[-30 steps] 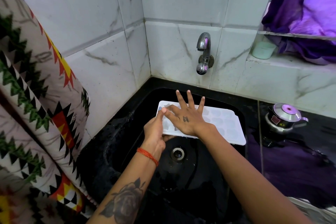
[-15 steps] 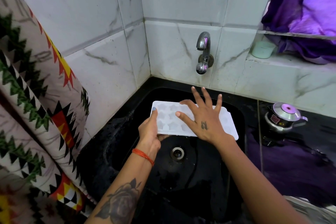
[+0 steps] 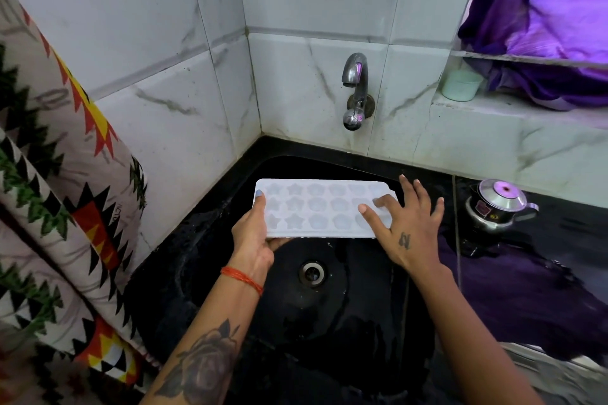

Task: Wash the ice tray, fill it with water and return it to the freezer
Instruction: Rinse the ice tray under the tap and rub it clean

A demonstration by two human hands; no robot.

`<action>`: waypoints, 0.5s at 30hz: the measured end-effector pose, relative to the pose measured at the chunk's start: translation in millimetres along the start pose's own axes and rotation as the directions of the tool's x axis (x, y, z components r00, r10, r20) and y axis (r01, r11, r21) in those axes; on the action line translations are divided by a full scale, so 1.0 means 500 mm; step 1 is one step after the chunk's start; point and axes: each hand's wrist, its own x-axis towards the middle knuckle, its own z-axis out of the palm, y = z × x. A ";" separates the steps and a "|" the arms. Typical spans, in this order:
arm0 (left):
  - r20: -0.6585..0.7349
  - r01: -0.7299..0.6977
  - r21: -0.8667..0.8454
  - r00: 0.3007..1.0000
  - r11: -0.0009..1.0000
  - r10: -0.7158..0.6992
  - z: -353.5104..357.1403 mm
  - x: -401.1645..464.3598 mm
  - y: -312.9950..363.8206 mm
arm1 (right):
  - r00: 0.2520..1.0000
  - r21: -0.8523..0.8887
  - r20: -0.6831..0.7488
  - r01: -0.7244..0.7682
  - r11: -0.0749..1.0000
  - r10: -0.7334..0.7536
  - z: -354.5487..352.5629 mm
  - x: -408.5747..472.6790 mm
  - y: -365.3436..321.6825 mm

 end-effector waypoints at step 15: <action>-0.013 0.001 -0.025 1.000 1.000 -0.002 -0.002 0.006 -0.003 | 0.996 -0.047 -0.073 0.049 0.998 -0.052 0.007 0.003 0.011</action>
